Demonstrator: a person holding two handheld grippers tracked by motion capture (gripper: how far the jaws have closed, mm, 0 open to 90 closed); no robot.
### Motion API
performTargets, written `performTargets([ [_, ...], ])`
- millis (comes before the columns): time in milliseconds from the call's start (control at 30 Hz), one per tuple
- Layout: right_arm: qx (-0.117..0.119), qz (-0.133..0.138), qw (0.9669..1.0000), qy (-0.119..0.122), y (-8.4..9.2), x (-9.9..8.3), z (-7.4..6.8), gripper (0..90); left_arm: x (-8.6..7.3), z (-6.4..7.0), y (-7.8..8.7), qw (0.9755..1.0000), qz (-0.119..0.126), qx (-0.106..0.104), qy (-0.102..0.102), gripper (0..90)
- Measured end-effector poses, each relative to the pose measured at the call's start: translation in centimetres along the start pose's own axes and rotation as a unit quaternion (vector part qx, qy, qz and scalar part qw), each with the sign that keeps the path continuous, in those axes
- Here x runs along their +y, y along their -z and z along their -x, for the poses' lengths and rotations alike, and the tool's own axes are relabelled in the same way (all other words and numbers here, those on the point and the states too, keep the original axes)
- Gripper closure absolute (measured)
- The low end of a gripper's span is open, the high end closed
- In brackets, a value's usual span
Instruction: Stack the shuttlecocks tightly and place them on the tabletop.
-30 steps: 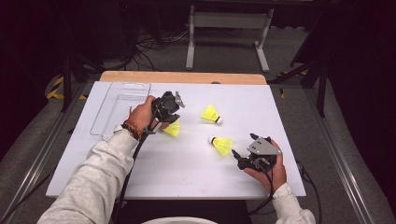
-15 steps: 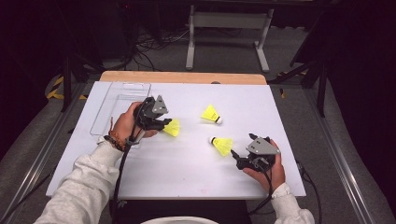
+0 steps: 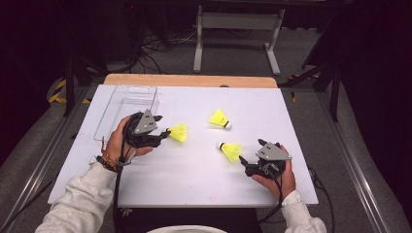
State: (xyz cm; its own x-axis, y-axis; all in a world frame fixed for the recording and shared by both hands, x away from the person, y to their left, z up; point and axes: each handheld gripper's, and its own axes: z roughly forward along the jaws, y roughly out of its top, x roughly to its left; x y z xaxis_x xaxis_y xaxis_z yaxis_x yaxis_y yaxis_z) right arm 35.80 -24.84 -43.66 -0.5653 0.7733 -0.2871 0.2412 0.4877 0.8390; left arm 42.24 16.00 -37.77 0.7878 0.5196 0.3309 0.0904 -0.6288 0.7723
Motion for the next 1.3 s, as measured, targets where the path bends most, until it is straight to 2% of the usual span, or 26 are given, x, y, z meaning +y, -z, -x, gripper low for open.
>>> performTargets([
  [233, 0.009, 0.008, 0.9999, -0.009, 0.1, 0.0, -0.1, 13.3, -2.3, 0.3, 1.6, 0.9986, 0.045, 0.015, 0.021, 30.6],
  [367, 0.011, 0.008, 0.9999, -0.008, 0.1, 0.0, -0.2, 13.3, -3.8, 0.5, 2.8, 0.9961, 0.075, 0.027, 0.039, 25.5],
  [400, 0.012, 0.008, 0.9999, -0.008, 0.1, 0.1, -0.2, 13.3, -4.1, 0.6, 3.1, 0.9959, 0.078, 0.023, 0.040, 23.8],
  [467, 0.014, 0.008, 0.9998, -0.008, 0.1, 0.1, -0.2, 13.3, -4.6, 0.8, 3.5, 0.9949, 0.085, 0.033, 0.043, 22.9],
  [533, 0.017, 0.008, 0.9998, -0.010, 0.2, 0.1, -0.2, 13.3, -5.3, 1.1, 4.0, 0.9942, 0.092, 0.032, 0.045, 20.8],
  [667, 0.023, 0.007, 0.9997, -0.009, 0.2, 0.1, -0.4, 13.7, -6.4, 1.6, 4.9, 0.9926, 0.101, 0.045, 0.051, 17.4],
  [1000, 0.041, 0.000, 0.9991, -0.006, -0.1, 0.4, -1.0, 17.1, -9.2, 1.9, 6.8, 0.9898, 0.114, 0.052, 0.068, 10.8],
  [1167, 0.057, -0.008, 0.9984, -0.002, -0.3, 0.5, -1.5, 24.7, -10.8, 2.3, 7.5, 0.9886, 0.115, 0.053, 0.082, 9.6],
  [1300, 0.072, -0.015, 0.9973, -0.002, -0.4, 0.7, -1.8, 30.7, -11.8, 2.7, 7.9, 0.9889, 0.108, 0.051, 0.087, 9.5],
])
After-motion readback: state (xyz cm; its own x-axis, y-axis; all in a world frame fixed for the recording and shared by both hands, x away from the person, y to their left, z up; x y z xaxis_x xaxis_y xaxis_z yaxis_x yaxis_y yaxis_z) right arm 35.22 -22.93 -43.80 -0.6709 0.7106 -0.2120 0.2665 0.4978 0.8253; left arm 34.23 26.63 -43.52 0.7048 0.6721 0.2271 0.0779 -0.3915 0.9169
